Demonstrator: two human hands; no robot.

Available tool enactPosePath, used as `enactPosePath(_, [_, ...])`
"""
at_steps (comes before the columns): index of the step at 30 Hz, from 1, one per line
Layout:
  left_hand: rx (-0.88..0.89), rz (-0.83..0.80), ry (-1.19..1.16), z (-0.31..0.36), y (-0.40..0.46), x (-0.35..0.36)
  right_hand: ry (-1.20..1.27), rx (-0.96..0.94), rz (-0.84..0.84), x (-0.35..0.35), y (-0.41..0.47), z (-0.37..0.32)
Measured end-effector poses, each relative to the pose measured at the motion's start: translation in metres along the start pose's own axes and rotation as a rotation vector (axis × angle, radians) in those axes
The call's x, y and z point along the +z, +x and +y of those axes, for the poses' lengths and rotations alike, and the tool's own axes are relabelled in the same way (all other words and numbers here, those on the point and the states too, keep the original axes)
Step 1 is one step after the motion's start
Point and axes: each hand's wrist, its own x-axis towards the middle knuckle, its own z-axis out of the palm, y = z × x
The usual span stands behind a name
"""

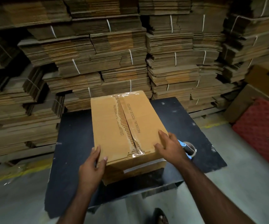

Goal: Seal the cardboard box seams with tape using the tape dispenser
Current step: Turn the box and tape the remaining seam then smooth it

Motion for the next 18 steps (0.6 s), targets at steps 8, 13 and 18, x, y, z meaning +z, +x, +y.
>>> enactPosePath(8, [0.194,-0.027,0.245,-0.003,-0.012,0.016,-0.153,-0.202,-0.062,-0.005,-0.013,0.018])
enactPosePath(13, [0.138,-0.071,0.304,0.011,0.018,0.022,-0.211,-0.21,-0.121,-0.011,0.019,0.013])
enactPosePath(18, [0.064,-0.071,0.492,0.029,0.037,0.032,-0.257,-0.239,-0.2,-0.024,0.05,0.008])
